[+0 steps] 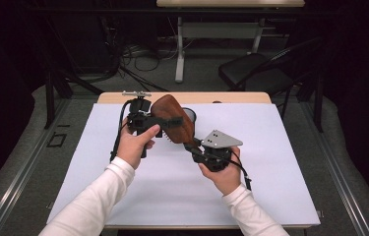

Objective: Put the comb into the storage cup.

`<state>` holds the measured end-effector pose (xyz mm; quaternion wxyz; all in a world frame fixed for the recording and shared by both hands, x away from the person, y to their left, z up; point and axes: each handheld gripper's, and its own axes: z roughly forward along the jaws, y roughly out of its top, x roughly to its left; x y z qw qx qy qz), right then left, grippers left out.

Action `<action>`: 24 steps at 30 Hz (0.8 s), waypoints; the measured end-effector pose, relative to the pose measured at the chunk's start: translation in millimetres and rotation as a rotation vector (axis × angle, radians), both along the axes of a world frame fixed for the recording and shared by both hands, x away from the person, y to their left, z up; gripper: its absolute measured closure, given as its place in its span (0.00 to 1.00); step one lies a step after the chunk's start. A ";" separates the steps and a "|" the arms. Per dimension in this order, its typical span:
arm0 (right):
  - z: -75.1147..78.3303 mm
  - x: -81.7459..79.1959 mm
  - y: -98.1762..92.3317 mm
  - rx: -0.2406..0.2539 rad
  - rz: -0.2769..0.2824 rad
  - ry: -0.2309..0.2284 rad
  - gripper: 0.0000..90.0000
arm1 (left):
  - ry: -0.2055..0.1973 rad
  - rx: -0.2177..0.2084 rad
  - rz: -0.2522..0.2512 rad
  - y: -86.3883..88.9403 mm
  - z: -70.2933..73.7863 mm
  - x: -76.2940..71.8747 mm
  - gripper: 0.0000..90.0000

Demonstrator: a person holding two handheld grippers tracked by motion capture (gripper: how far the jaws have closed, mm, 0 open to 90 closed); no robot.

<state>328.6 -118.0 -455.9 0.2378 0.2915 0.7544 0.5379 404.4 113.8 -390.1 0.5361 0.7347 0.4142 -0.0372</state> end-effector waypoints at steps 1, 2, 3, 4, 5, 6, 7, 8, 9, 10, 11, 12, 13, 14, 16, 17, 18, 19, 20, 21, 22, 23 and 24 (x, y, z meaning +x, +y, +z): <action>-0.2 0.1 0.2 -0.001 0.000 0.001 0.80 | 0.002 0.001 0.000 -0.1 -0.3 0.1 0.16; -0.3 0.0 0.2 0.000 0.000 0.002 0.80 | 0.004 0.001 -0.001 -0.1 -0.5 0.3 0.16; -0.3 0.0 0.3 0.000 -0.001 0.001 0.80 | 0.006 0.001 -0.002 -0.3 -0.6 0.4 0.17; -0.2 -0.2 0.2 0.000 0.000 0.000 0.80 | 0.006 0.000 -0.004 -0.3 -0.8 0.6 0.17; 0.0 -0.3 0.2 0.001 0.000 -0.002 0.80 | 0.008 0.000 -0.003 -0.4 -0.8 0.5 0.17; 0.1 -0.5 0.3 0.002 0.000 -0.002 0.80 | 0.010 -0.001 -0.005 -0.5 -0.9 0.7 0.17; 0.2 -0.6 0.2 0.003 -0.001 -0.003 0.80 | 0.011 -0.004 -0.005 -0.7 -0.9 0.7 0.17; 0.3 -0.6 0.2 0.004 -0.001 -0.002 0.80 | 0.012 -0.004 -0.004 -0.8 -0.9 0.6 0.17; 0.2 -0.6 0.2 0.003 0.000 -0.002 0.80 | 0.014 -0.003 -0.002 -1.1 -0.9 0.5 0.17; 0.1 -0.6 0.3 0.001 0.000 -0.003 0.80 | 0.011 0.000 -0.006 -1.0 -1.2 0.8 0.17; 0.0 -0.7 0.5 0.001 0.000 -0.003 0.80 | 0.013 0.000 -0.007 -1.3 -1.4 1.0 0.17; -0.1 -0.7 0.7 0.001 0.001 -0.001 0.80 | 0.016 0.000 -0.008 -1.8 -1.7 1.0 0.17; -0.1 -0.8 0.8 0.000 0.002 -0.001 0.80 | 0.017 0.002 -0.011 -2.0 -2.0 1.2 0.17; -0.1 -1.0 0.9 -0.001 0.003 -0.003 0.80 | 0.020 0.003 -0.011 -2.8 -2.2 1.0 0.17; -0.1 -1.3 1.2 0.001 0.003 -0.004 0.80 | 0.020 0.011 -0.015 -4.0 -2.8 1.0 0.18; 0.0 -1.5 1.3 0.000 0.003 -0.006 0.80 | 0.021 0.012 -0.018 -4.1 -2.9 0.9 0.18; 0.2 -1.6 1.3 -0.001 0.004 -0.007 0.80 | 0.018 0.007 -0.017 -4.4 -3.1 0.8 0.19; 0.2 -1.6 1.3 -0.001 0.004 -0.008 0.80 | 0.016 0.005 -0.018 -4.3 -3.1 0.7 0.21; 0.2 -1.6 1.3 -0.001 0.004 -0.008 0.80 | 0.013 0.008 -0.023 -4.2 -3.1 0.9 0.23; 0.1 -1.6 1.4 -0.001 0.004 -0.008 0.80 | 0.012 0.008 -0.020 -4.4 -3.0 0.5 0.24; 0.1 -1.7 1.5 -0.001 0.003 -0.007 0.80 | 0.008 0.007 -0.019 -4.4 -2.8 0.3 0.26; 0.0 -1.8 1.6 0.000 0.003 -0.007 0.80 | 0.006 0.005 -0.019 -4.1 -2.6 0.2 0.27; 0.0 -1.8 1.5 -0.001 0.003 -0.007 0.80 | 0.005 0.003 -0.016 -3.8 -2.5 -0.1 0.27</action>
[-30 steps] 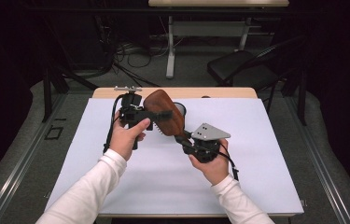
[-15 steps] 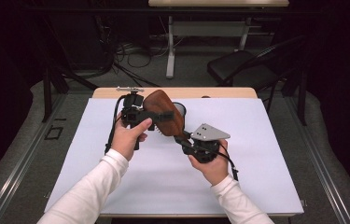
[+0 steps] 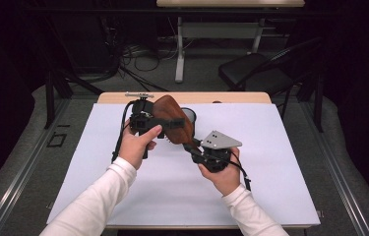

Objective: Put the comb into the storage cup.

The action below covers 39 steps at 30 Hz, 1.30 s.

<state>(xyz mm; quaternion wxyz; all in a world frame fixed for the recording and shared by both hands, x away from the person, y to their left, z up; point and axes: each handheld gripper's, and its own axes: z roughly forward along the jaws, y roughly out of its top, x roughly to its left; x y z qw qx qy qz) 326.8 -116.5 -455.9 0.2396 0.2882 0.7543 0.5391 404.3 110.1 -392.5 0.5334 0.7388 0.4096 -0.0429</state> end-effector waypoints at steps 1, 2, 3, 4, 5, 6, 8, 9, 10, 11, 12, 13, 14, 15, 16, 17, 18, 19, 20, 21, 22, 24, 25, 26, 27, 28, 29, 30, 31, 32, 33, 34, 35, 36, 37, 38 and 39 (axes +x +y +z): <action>0.0 0.0 0.1 0.001 0.000 -0.001 0.80 | 0.002 -0.007 -0.001 0.3 0.0 -0.1 0.28; 0.0 0.0 0.1 0.000 0.001 -0.001 0.80 | 0.005 -0.012 0.000 0.3 0.0 -0.3 0.29; 0.0 -0.1 0.2 0.001 0.000 -0.002 0.80 | 0.007 -0.016 -0.004 0.5 -0.1 -0.3 0.30; -0.1 -0.1 0.2 0.001 0.000 -0.002 0.80 | 0.008 -0.020 -0.005 0.7 -0.1 -0.4 0.30; -0.1 -0.1 0.1 0.001 0.000 -0.003 0.80 | 0.012 -0.020 -0.003 0.7 0.0 -0.6 0.30; -0.1 -0.1 0.0 0.001 0.001 -0.003 0.80 | 0.014 -0.024 -0.003 0.9 0.0 -0.7 0.31; 0.0 -0.3 0.0 0.002 0.000 -0.003 0.80 | 0.013 -0.026 -0.003 1.5 0.1 -0.5 0.32; 0.0 -0.2 0.1 0.002 0.000 -0.003 0.80 | 0.015 -0.027 -0.004 1.8 0.1 -0.4 0.33; 0.0 -0.2 0.1 0.002 0.000 -0.003 0.80 | 0.016 -0.030 -0.005 2.0 -0.1 -0.3 0.33; -0.1 -0.2 0.1 0.002 0.000 -0.004 0.80 | 0.016 -0.031 -0.004 2.1 -0.3 -0.2 0.34; -0.2 -0.2 0.1 0.002 0.000 -0.004 0.80 | 0.016 -0.031 -0.003 2.2 -0.4 -0.4 0.34; -0.2 -0.2 0.0 0.002 0.001 -0.003 0.80 | 0.012 -0.027 -0.005 2.6 -0.7 -0.2 0.35; -0.3 -0.1 0.0 0.002 0.002 -0.002 0.80 | 0.013 -0.028 -0.007 3.1 -0.9 0.0 0.36; -0.4 -0.2 0.0 0.001 0.001 -0.004 0.80 | 0.016 -0.030 -0.006 3.7 -1.1 0.2 0.37; -0.5 -0.2 0.0 0.002 0.002 -0.004 0.80 | 0.020 -0.037 -0.006 4.5 -1.3 0.3 0.38; -0.6 -0.1 -0.1 0.003 0.003 -0.004 0.80 | 0.020 -0.043 -0.006 5.1 -1.5 0.6 0.39; -0.6 0.0 -0.2 0.003 0.003 -0.004 0.80 | 0.024 -0.050 -0.007 5.9 -1.8 0.8 0.40; -0.8 0.0 -0.1 0.004 0.003 -0.005 0.80 | 0.030 -0.058 -0.004 6.6 -1.8 0.9 0.41; -0.9 0.0 -0.1 0.005 0.003 -0.004 0.80 | 0.029 -0.061 -0.005 7.3 -2.1 1.3 0.41; -1.0 0.0 0.0 0.005 0.003 -0.004 0.80 | 0.033 -0.067 -0.005 7.6 -2.3 1.3 0.41; -1.1 -0.3 0.2 0.003 0.003 -0.006 0.80 | 0.034 -0.070 -0.005 7.9 -2.5 1.4 0.42; -1.1 -0.4 0.4 0.004 0.003 -0.006 0.80 | 0.032 -0.079 -0.004 8.2 -3.2 1.4 0.42; -1.1 -0.5 0.5 0.004 0.002 -0.006 0.80 | 0.033 -0.082 -0.003 8.4 -3.5 1.3 0.42; -1.1 -0.5 0.5 0.004 0.003 -0.006 0.80 | 0.034 -0.083 -0.004 8.4 -3.6 1.3 0.42; -1.1 -0.6 0.5 0.003 0.003 -0.007 0.80 | 0.035 -0.084 -0.005 8.5 -3.7 1.3 0.43; -1.2 -0.6 0.4 0.004 0.003 -0.007 0.80 | 0.034 -0.085 -0.007 8.5 -3.8 1.5 0.43; -1.3 -0.6 0.4 0.005 0.002 -0.009 0.80 | 0.032 -0.085 -0.009 8.5 -3.8 1.6 0.43; -1.3 -0.7 0.5 0.005 0.002 -0.008 0.80 | 0.032 -0.086 -0.008 8.4 -3.8 1.7 0.43; -1.4 -0.6 0.5 0.006 0.002 -0.008 0.80 | 0.030 -0.085 -0.009 8.3 -3.8 1.8 0.43; -1.4 -0.5 0.4 0.006 0.002 -0.008 0.80 | 0.031 -0.085 -0.010 8.1 -3.6 1.7 0.43; -1.3 -0.6 0.2 0.005 0.002 -0.009 0.80 | 0.032 -0.087 -0.010 8.0 -3.6 1.8 0.43; -1.4 -0.6 0.2 0.007 0.001 -0.009 0.80 | 0.034 -0.087 -0.011 8.2 -3.7 2.0 0.43; -1.3 -0.6 0.2 0.007 0.001 -0.009 0.80 | 0.039 -0.087 -0.011 8.4 -3.8 2.1 0.43; -1.3 -0.6 0.2 0.005 0.002 -0.009 0.80 | 0.042 -0.089 -0.010 8.4 -4.0 2.1 0.43; -1.5 -0.7 0.2 0.004 0.002 -0.010 0.80 | 0.044 -0.089 -0.010 8.5 -4.2 2.0 0.43; -1.6 -0.6 0.3 0.004 0.001 -0.010 0.80 | 0.048 -0.088 -0.010 8.7 -4.3 2.1 0.43; -1.8 -0.5 0.4 0.005 0.002 -0.009 0.80 | 0.052 -0.092 -0.010 9.3 -4.4 2.3 0.43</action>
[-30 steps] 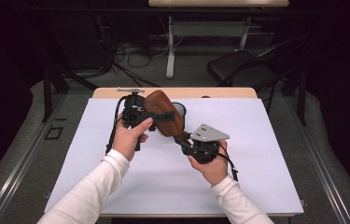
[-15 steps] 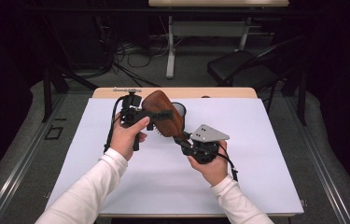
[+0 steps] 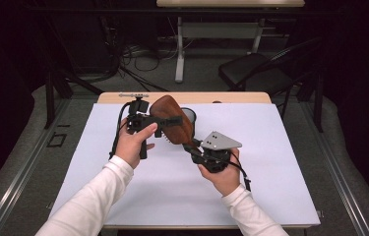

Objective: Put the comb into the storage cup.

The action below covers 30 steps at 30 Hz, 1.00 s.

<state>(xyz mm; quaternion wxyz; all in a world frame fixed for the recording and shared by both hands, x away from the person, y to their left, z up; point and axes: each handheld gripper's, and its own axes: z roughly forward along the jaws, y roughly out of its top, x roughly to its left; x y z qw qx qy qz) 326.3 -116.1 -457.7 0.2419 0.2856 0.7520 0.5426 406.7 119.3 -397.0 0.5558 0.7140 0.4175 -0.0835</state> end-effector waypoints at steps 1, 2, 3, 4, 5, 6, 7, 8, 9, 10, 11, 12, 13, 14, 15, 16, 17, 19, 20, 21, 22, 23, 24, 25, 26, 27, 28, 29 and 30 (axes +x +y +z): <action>-0.2 -0.1 0.1 -0.001 -0.001 0.000 0.80 | 0.004 -0.004 0.000 0.5 0.0 0.2 0.44; -0.3 -0.1 0.2 0.000 0.000 -0.001 0.80 | 0.008 -0.007 0.001 1.0 0.2 0.1 0.44; -0.3 -0.2 0.2 -0.001 0.001 -0.001 0.80 | 0.010 -0.007 0.006 1.0 0.5 -0.2 0.44; -0.3 -0.2 0.4 -0.001 0.002 -0.001 0.80 | 0.013 -0.008 0.004 1.1 0.5 -0.1 0.44; -0.5 -0.2 0.6 0.000 0.002 -0.001 0.80 | 0.023 -0.014 0.006 1.2 0.4 0.0 0.45; -0.6 -0.1 0.6 0.000 0.003 -0.002 0.80 | 0.031 -0.018 0.007 1.2 0.3 0.1 0.45; -0.7 -0.1 0.6 -0.001 0.003 -0.002 0.80 | 0.032 -0.022 -0.001 1.7 -0.2 0.9 0.46; -0.7 -0.1 0.6 -0.001 0.003 -0.002 0.80 | 0.042 -0.028 -0.002 2.0 -0.4 1.2 0.46; -0.7 -0.1 0.5 -0.002 0.003 -0.002 0.80 | 0.044 -0.030 -0.003 2.3 -0.7 1.6 0.46; -0.8 -0.1 0.5 -0.002 0.003 -0.002 0.80 | 0.052 -0.033 -0.002 2.4 -0.8 1.7 0.47; -0.8 0.0 0.4 -0.003 0.004 -0.003 0.80 | 0.058 -0.036 -0.001 2.5 -1.0 1.7 0.47; -1.0 0.0 0.4 -0.003 0.003 -0.004 0.80 | 0.064 -0.040 -0.002 2.6 -1.2 1.7 0.47; -1.1 0.1 0.4 -0.003 0.003 -0.004 0.80 | 0.071 -0.043 0.001 2.4 -1.2 1.6 0.48; -1.2 0.1 0.3 -0.004 0.004 -0.006 0.80 | 0.073 -0.044 0.002 2.3 -1.2 1.6 0.48; -1.2 0.1 0.2 -0.004 0.004 -0.006 0.80 | 0.074 -0.044 0.002 2.3 -1.3 1.6 0.48; -1.4 0.2 0.1 -0.004 0.004 -0.005 0.80 | 0.075 -0.046 0.001 2.2 -1.3 1.6 0.48; -1.5 0.1 0.0 -0.004 0.004 -0.005 0.80 | 0.074 -0.044 -0.002 2.4 -1.4 1.8 0.48; -2.0 0.2 0.0 -0.004 0.004 -0.006 0.80 | 0.077 -0.042 -0.003 2.3 -1.4 1.9 0.49; -2.3 0.3 0.0 -0.004 0.004 -0.006 0.80 | 0.079 -0.042 -0.005 2.4 -1.3 2.0 0.49; -2.6 0.3 0.0 -0.004 0.005 -0.006 0.80 | 0.081 -0.040 -0.006 2.5 -1.4 2.1 0.49; -2.9 0.5 0.2 -0.005 0.005 -0.006 0.80 | 0.087 -0.043 -0.003 2.4 -1.5 2.0 0.49; -3.1 0.6 0.3 -0.005 0.005 -0.006 0.80 | 0.095 -0.045 0.000 2.4 -1.7 1.9 0.49; -3.4 0.6 0.4 -0.004 0.005 -0.006 0.80 | 0.096 -0.045 -0.002 2.5 -2.0 2.1 0.50; -3.6 0.7 0.4 -0.005 0.005 -0.005 0.80 | 0.103 -0.048 -0.001 2.4 -2.2 2.2 0.50; -3.8 0.8 0.4 -0.006 0.006 -0.004 0.80 | 0.107 -0.049 -0.004 2.6 -2.4 2.5 0.50; -4.1 0.9 0.5 -0.005 0.006 -0.002 0.80 | 0.106 -0.047 -0.006 2.8 -2.7 2.9 0.50; -4.3 0.9 0.5 -0.006 0.007 0.000 0.80 | 0.106 -0.045 -0.005 2.8 -2.9 2.9 0.50; -4.6 1.1 0.7 -0.007 0.006 0.000 0.80 | 0.108 -0.043 -0.003 2.8 -3.1 2.9 0.50; -5.0 1.3 0.9 -0.005 0.007 0.001 0.80 | 0.116 -0.045 0.003 2.3 -3.1 2.3 0.50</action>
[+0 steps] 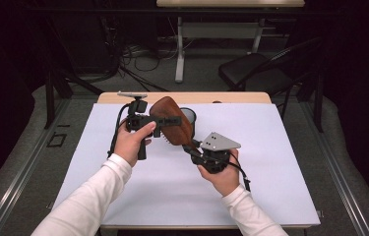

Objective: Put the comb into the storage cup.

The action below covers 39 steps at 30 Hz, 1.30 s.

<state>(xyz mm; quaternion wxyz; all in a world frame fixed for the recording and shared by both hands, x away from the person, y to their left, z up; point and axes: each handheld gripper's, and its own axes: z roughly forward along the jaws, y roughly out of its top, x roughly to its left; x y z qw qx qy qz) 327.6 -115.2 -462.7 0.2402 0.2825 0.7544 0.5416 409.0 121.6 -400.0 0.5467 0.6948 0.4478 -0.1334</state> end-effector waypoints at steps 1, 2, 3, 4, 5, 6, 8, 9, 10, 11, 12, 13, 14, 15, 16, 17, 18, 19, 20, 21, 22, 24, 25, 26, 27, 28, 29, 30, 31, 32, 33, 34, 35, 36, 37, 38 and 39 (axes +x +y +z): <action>-0.3 0.1 0.0 0.000 0.000 0.003 0.80 | 0.000 0.002 0.000 0.0 -0.1 0.0 0.50; -0.5 0.2 0.1 0.001 0.000 0.006 0.80 | 0.002 0.004 0.001 0.1 0.0 -0.1 0.50; -0.7 0.5 0.1 0.001 0.002 0.007 0.80 | 0.002 0.007 0.002 0.3 0.0 0.0 0.50; -0.8 0.5 0.2 0.002 0.002 0.008 0.80 | 0.007 0.010 0.002 0.6 0.1 0.0 0.50; -0.9 0.6 0.3 0.002 0.004 0.009 0.80 | 0.011 0.009 0.005 0.5 0.1 -0.1 0.50; -1.0 0.6 0.4 0.002 0.004 0.010 0.80 | 0.016 0.007 0.007 0.4 0.2 -0.3 0.51; -1.2 0.7 0.5 0.003 0.005 0.011 0.80 | 0.025 0.008 0.009 0.5 0.3 -0.2 0.51; -1.4 0.9 0.5 0.004 0.006 0.014 0.80 | 0.027 0.011 0.009 0.8 0.4 -0.2 0.51; -1.5 1.0 0.5 0.005 0.008 0.015 0.80 | 0.034 0.012 0.013 0.5 0.8 -0.4 0.51; -1.7 1.1 0.5 0.006 0.009 0.017 0.80 | 0.040 0.019 0.015 0.6 1.3 -0.6 0.51; -2.1 1.1 0.8 0.007 0.011 0.019 0.80 | 0.046 0.025 0.019 0.5 1.9 -1.0 0.52; -2.4 1.1 1.1 0.007 0.012 0.021 0.80 | 0.052 0.024 0.023 -0.1 2.4 -1.5 0.52; -2.7 1.0 1.2 0.007 0.012 0.023 0.80 | 0.051 0.023 0.026 -0.5 2.6 -1.7 0.52; -2.9 1.1 1.2 0.009 0.011 0.022 0.80 | 0.051 0.024 0.026 -0.6 2.8 -1.9 0.52; -2.8 1.1 1.2 0.010 0.012 0.023 0.80 | 0.057 0.025 0.027 -0.4 2.9 -1.9 0.52; -2.8 1.2 1.1 0.010 0.013 0.023 0.80 | 0.063 0.025 0.026 -0.2 3.0 -1.9 0.52; -2.7 1.2 1.0 0.011 0.015 0.025 0.80 | 0.066 0.028 0.028 -0.2 3.1 -1.9 0.52; -2.8 1.2 1.0 0.011 0.014 0.026 0.80 | 0.067 0.030 0.029 -0.2 3.2 -1.8 0.52; -2.9 1.4 1.1 0.011 0.015 0.028 0.80 | 0.070 0.033 0.036 -0.7 3.2 -2.0 0.52; -3.2 1.6 1.2 0.012 0.015 0.030 0.80 | 0.077 0.038 0.041 -0.9 3.4 -2.2 0.53; -3.4 1.9 1.4 0.012 0.016 0.034 0.80 | 0.079 0.042 0.045 -1.3 3.6 -2.4 0.53; -4.3 2.3 1.7 0.013 0.015 0.038 0.80 | 0.079 0.046 0.048 -2.1 3.6 -2.5 0.52; -4.6 2.4 1.7 0.013 0.014 0.040 0.80 | 0.074 0.049 0.050 -2.5 3.4 -2.4 0.53; -4.8 2.6 1.6 0.013 0.013 0.041 0.80 | 0.074 0.048 0.052 -2.7 3.3 -2.3 0.53; -4.8 2.7 1.5 0.013 0.013 0.041 0.80 | 0.077 0.046 0.053 -2.8 3.1 -2.2 0.53; -4.8 2.9 1.3 0.013 0.013 0.041 0.80 | 0.083 0.047 0.051 -2.6 3.2 -1.9 0.53; -4.8 3.0 1.2 0.013 0.013 0.042 0.80 | 0.084 0.045 0.053 -2.8 3.0 -1.8 0.53; -4.8 3.0 1.1 0.013 0.013 0.042 0.80 | 0.088 0.045 0.058 -3.1 3.0 -1.9 0.53; -4.9 3.1 1.1 0.013 0.013 0.043 0.80 | 0.089 0.045 0.058 -3.3 3.0 -1.8 0.53; -5.0 3.1 1.0 0.013 0.012 0.043 0.80 | 0.090 0.048 0.059 -3.4 3.1 -1.8 0.53; -5.2 3.2 1.1 0.014 0.011 0.044 0.80 | 0.091 0.048 0.057 -3.4 3.0 -1.7 0.53; -5.4 3.2 1.1 0.015 0.010 0.045 0.80 | 0.088 0.052 0.058 -3.8 2.9 -1.7 0.53; -5.9 3.4 1.4 0.015 0.008 0.045 0.80 | 0.086 0.053 0.060 -4.1 2.7 -1.8 0.53; -6.1 3.5 1.5 0.014 0.008 0.048 0.80 | 0.087 0.054 0.061 -4.3 2.5 -1.7 0.53; -6.4 3.7 1.5 0.011 0.008 0.048 0.80 | 0.089 0.054 0.062 -4.3 2.3 -1.7 0.53; -6.6 3.8 1.6 0.012 0.008 0.049 0.80 | 0.092 0.054 0.060 -4.1 2.3 -1.4 0.53; -6.6 3.9 1.6 0.013 0.008 0.050 0.80 | 0.094 0.054 0.061 -4.0 2.3 -1.4 0.53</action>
